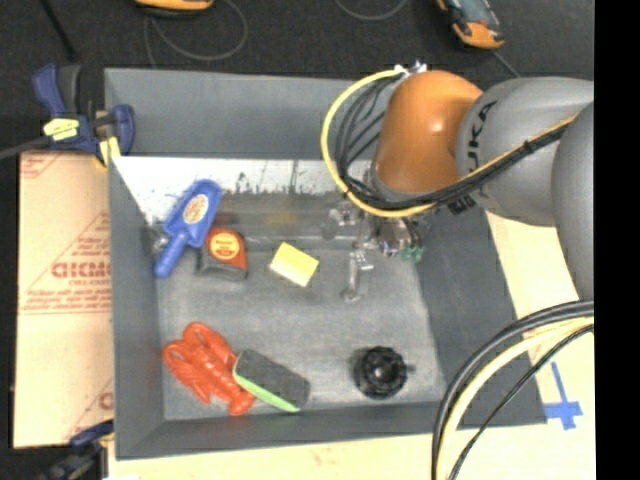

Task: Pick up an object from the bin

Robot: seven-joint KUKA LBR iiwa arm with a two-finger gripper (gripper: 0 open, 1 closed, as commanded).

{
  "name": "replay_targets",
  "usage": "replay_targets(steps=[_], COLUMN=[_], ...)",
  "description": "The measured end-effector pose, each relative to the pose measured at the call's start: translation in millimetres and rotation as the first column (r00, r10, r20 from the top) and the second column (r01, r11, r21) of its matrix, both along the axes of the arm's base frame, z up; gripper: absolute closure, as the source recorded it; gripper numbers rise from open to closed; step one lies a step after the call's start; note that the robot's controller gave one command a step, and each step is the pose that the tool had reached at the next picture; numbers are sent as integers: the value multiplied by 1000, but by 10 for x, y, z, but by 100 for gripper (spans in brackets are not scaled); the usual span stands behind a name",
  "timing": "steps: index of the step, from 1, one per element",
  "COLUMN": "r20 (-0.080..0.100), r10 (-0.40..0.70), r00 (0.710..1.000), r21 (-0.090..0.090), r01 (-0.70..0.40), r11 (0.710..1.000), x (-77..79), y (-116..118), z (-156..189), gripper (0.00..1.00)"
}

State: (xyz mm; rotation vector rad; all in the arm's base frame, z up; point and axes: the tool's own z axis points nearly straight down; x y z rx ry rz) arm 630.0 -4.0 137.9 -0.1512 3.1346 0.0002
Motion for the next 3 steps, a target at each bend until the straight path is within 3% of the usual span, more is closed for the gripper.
replay_targets(steps=[1,2,3], r20=[1,2,2], r10=[-112,-115,-346], r00=[994,993,938], r21=[0,3,3], r01=[112,115,346], r11=[994,993,938], x=[3,71,-106], y=[436,601,297], z=[-224,-345,-635], gripper=[0,0,100])
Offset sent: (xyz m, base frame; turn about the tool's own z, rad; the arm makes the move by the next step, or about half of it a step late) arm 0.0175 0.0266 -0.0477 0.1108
